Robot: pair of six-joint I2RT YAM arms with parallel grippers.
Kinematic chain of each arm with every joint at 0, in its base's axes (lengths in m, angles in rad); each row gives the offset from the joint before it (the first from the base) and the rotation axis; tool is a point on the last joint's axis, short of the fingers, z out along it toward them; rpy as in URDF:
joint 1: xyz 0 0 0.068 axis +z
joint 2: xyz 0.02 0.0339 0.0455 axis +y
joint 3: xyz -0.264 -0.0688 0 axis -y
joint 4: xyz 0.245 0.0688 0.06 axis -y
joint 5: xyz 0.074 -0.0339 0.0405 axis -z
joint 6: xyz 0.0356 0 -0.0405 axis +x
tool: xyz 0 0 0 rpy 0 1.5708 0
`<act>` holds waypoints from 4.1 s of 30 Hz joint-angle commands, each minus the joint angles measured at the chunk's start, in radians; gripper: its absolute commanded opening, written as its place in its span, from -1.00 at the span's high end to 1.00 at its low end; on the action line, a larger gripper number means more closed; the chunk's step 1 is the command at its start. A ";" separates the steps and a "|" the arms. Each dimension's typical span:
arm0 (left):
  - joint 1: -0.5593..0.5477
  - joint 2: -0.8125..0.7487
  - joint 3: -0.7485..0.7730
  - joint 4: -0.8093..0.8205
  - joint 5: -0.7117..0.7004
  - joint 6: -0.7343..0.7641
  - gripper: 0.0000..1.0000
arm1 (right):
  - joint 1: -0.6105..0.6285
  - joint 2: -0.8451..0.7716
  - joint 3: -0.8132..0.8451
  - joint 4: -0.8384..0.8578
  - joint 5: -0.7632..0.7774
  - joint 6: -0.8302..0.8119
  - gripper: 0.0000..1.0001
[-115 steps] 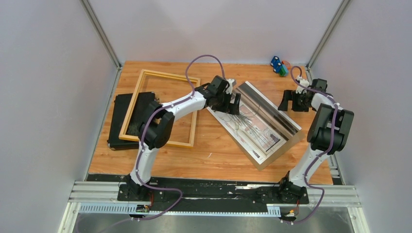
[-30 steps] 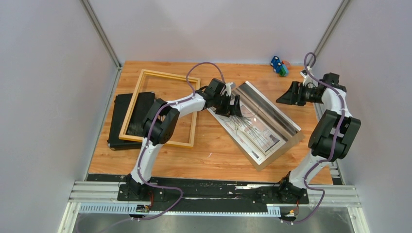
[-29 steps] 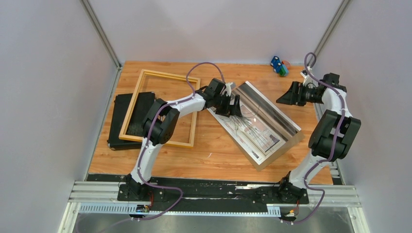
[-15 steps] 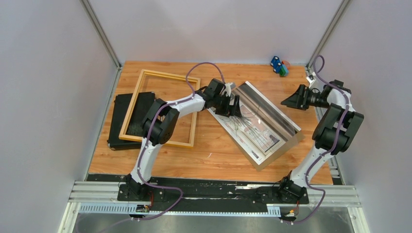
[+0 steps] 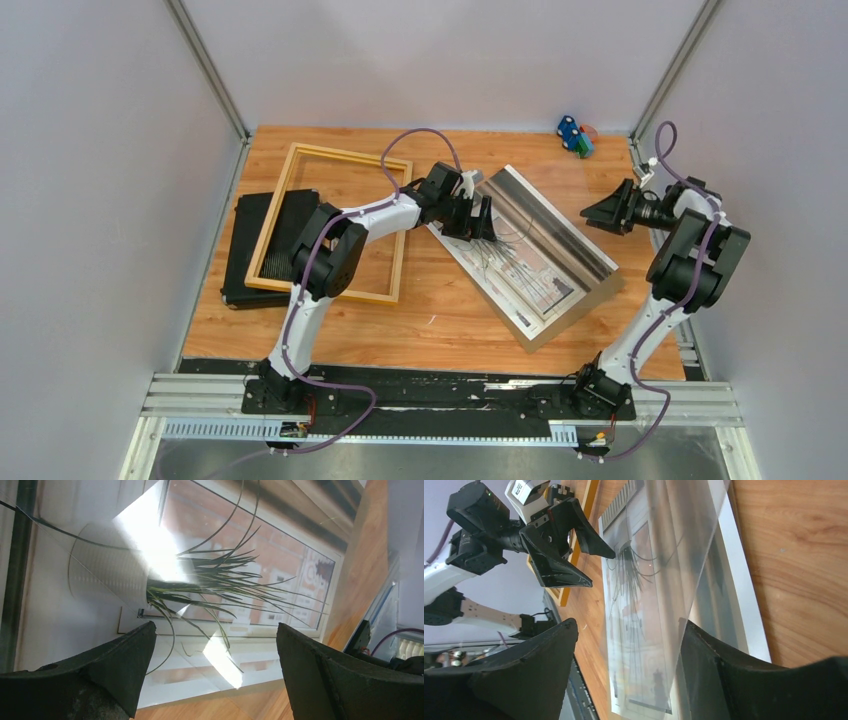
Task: Put the photo into the frame
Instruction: Pick up the photo frame item at the center of the board, then move the photo frame to the center of the board.
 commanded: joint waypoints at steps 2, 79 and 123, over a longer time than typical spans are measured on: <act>-0.009 0.022 -0.042 -0.053 -0.036 0.018 -1.00 | 0.002 0.067 -0.007 0.005 -0.057 0.101 -0.40; 0.210 -0.370 -0.011 -0.228 -0.048 0.306 -1.00 | 0.041 -0.241 -0.103 0.044 -0.193 0.241 1.00; 0.902 -0.328 -0.015 -0.643 -0.519 0.711 -0.05 | 0.434 -0.515 -0.280 0.923 -0.134 1.106 1.00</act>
